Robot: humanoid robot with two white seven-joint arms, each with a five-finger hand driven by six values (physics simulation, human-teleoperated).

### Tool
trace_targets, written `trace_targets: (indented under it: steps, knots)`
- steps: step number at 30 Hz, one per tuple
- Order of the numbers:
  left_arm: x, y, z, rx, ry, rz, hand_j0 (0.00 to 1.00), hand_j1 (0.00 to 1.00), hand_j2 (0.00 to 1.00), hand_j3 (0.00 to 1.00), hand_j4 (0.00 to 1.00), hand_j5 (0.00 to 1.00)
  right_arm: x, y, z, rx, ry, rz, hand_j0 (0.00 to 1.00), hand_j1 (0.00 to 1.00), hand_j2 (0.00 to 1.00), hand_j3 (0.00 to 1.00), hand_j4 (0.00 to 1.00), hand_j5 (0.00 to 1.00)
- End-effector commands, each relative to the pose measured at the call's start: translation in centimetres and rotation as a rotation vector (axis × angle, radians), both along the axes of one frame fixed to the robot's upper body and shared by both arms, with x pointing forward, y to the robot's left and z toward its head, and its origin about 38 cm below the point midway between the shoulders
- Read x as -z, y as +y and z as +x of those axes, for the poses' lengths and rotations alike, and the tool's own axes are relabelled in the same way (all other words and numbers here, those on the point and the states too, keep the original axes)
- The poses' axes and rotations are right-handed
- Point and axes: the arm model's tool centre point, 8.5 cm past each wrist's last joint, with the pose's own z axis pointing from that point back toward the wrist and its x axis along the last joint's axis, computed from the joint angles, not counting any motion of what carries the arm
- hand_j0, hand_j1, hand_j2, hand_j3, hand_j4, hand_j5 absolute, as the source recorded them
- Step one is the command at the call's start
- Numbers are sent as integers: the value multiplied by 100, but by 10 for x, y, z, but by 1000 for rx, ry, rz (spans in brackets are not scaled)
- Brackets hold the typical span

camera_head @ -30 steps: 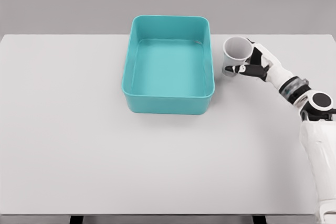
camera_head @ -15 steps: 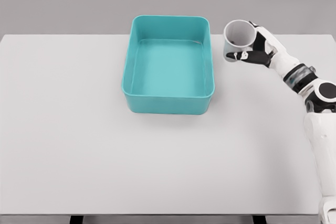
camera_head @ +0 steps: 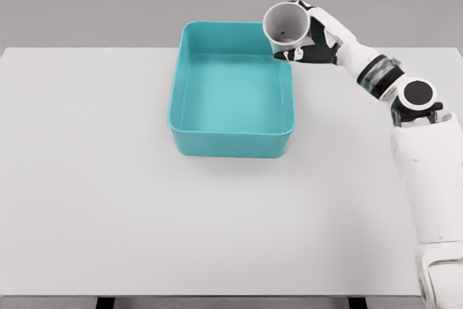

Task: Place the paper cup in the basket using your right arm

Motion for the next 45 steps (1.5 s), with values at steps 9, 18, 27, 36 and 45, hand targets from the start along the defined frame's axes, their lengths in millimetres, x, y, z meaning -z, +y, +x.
trace_targets:
  steps: [9,18,27,36,45]
  knots:
    - [0,0,0,0,0,0,100,100,100,100,100,100,-1,54,1,-112,-66,-242,50,50,50,50,50,50]
    - [0,0,0,0,0,0,100,100,100,100,100,100,-9,82,5,-164,-156,-495,50,50,50,50,50,50]
    - [0,0,0,0,0,0,100,100,100,100,100,100,-3,105,5,-209,-217,-737,50,50,50,50,50,50]
    - [0,0,0,-1,0,0,100,100,100,100,100,100,0,122,6,-251,-274,-929,51,51,51,51,51,51]
    - [0,0,0,-1,0,0,100,100,100,100,100,100,-4,121,8,-240,-282,-944,87,87,87,87,87,87]
